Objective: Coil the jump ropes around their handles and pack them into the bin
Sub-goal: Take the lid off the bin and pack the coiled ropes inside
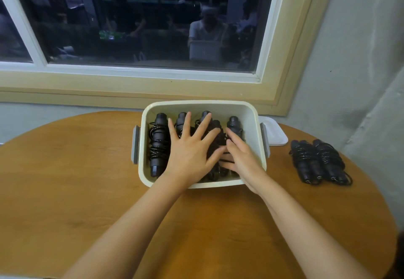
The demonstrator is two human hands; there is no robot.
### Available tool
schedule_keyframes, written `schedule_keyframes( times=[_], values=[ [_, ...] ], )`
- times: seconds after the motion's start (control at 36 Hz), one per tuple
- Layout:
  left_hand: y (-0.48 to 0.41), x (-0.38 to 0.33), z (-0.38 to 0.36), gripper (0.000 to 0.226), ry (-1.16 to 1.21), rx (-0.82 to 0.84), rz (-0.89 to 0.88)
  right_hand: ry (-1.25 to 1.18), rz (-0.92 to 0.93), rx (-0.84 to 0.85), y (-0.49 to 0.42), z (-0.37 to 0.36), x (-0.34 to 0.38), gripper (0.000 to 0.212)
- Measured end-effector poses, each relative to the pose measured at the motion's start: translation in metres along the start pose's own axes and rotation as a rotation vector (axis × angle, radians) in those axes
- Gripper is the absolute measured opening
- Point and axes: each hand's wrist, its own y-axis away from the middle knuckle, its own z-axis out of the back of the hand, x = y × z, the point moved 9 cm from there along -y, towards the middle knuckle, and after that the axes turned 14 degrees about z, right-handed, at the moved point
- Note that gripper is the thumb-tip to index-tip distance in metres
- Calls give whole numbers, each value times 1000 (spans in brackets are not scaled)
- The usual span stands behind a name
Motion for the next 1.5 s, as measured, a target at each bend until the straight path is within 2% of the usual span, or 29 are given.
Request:
schedule_keyframes(
  times=[0.06, 0.11, 0.17, 0.22, 0.28, 0.36, 0.56, 0.61, 0.69, 0.75, 0.81, 0.86, 0.89, 0.97, 1.06, 1.14, 1.22, 1.31, 1.44, 1.5],
  values=[
    [-1, 1, -1, 60, -21, -24, -3, 228, 92, 36, 2, 8, 9, 46],
    [0, 1, -2, 57, -29, -35, -3, 601, 246, 87, 10, 14, 23, 43],
    [0, -1, -1, 53, -35, -51, -16, 976, 530, 91, 22, 13, 45, 40],
    [1, -4, -2, 49, -55, -67, -31, 1259, 779, 127, 36, 8, 48, 53],
    [0, -6, -2, 47, -66, -74, -26, 1418, 838, 219, 39, 9, 31, 69],
    [-2, -7, -2, 54, -86, -65, 5, 1483, 859, 262, 39, 10, 22, 74],
    [-6, 12, -2, 52, -104, -57, 70, 1419, 909, 221, 35, 18, 17, 76],
    [-7, 12, -5, 54, -94, -38, 77, 1323, 910, 211, 34, 22, 18, 72],
    [-12, 14, -9, 55, -72, -14, 79, 988, 906, 79, 39, 48, 29, 43],
    [-15, 14, -12, 58, -57, 5, 66, 984, 865, -111, 43, 79, 35, 31],
    [-17, 13, -14, 59, -48, 19, 53, 1116, 743, -350, 47, 118, 36, 26],
    [-18, 12, -14, 60, -50, 20, 53, 1233, 470, -529, 44, 160, 25, 29],
    [-18, 11, -14, 60, -51, 19, 53, 1277, 305, -550, 39, 179, 14, 35],
    [-15, 10, -13, 58, -52, 4, 42, 1398, -122, -420, 25, 217, -24, 57],
    [-11, 9, -12, 55, -37, -20, 23, 1474, -398, -273, 19, 234, -54, 79],
    [-9, 8, -12, 53, -29, -33, 4, 1561, -511, -210, 17, 234, -69, 94],
    [-9, 9, -12, 53, -26, -32, 4, 1565, -498, -208, 13, 226, -69, 88],
    [-10, 9, -12, 54, -26, -25, 5, 1327, -501, -279, 19, 228, -73, 78],
    [-11, 8, -12, 55, -26, -18, -1, 497, -310, -496, 31, 220, -75, 63],
    [-10, 8, -12, 56, -25, -21, -5, 246, -277, -558, 36, 212, -66, 59]
  ],
)
